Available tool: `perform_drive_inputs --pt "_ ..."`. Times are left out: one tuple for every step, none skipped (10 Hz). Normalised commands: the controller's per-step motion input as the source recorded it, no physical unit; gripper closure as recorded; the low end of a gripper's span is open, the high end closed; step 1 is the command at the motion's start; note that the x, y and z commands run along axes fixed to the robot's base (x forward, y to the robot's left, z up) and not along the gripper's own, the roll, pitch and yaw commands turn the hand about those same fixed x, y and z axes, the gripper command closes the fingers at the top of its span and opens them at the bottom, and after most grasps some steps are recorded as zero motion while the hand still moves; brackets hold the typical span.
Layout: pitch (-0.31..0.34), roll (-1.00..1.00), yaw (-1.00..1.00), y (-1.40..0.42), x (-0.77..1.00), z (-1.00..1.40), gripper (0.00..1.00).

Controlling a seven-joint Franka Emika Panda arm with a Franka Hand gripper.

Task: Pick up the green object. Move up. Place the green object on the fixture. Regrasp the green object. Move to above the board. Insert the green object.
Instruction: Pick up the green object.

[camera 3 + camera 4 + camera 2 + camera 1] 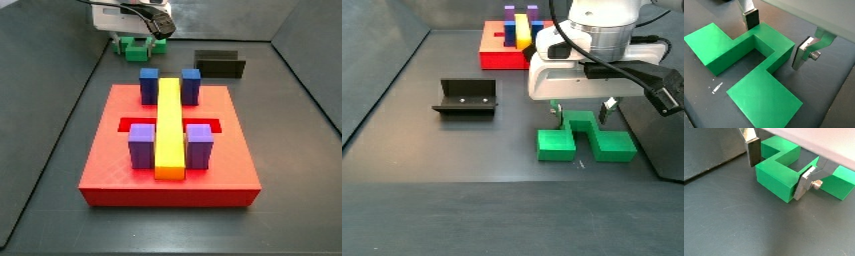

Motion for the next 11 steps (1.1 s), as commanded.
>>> perform_drive_inputs --pt "-0.047 -0.13 -0.08 0.03 0.00 -0.17 0.00" --pt "-0.039 -0.13 -0.10 0.03 0.00 -0.13 0.00" --pt "-0.039 -0.12 -0.09 0.04 0.00 -0.13 0.00" --pt "-0.016 -0.08 -0.03 0.01 0.00 -0.04 0.00" --pt "0.000 0.01 0.00 0.00 0.00 0.00 0.00" --pt "0.000 0.05 0.00 0.00 -0.01 0.00 0.00" --pt "0.000 0.04 0.00 0.00 0.00 0.00 0.00" --pt "0.006 0.00 0.00 0.00 0.00 0.00 0.00" --pt "0.010 0.00 0.00 0.00 0.00 -0.01 0.00" --pt "0.021 0.00 0.00 0.00 0.00 -0.02 0.00" --pt "0.026 0.00 0.00 0.00 0.00 -0.03 0.00"
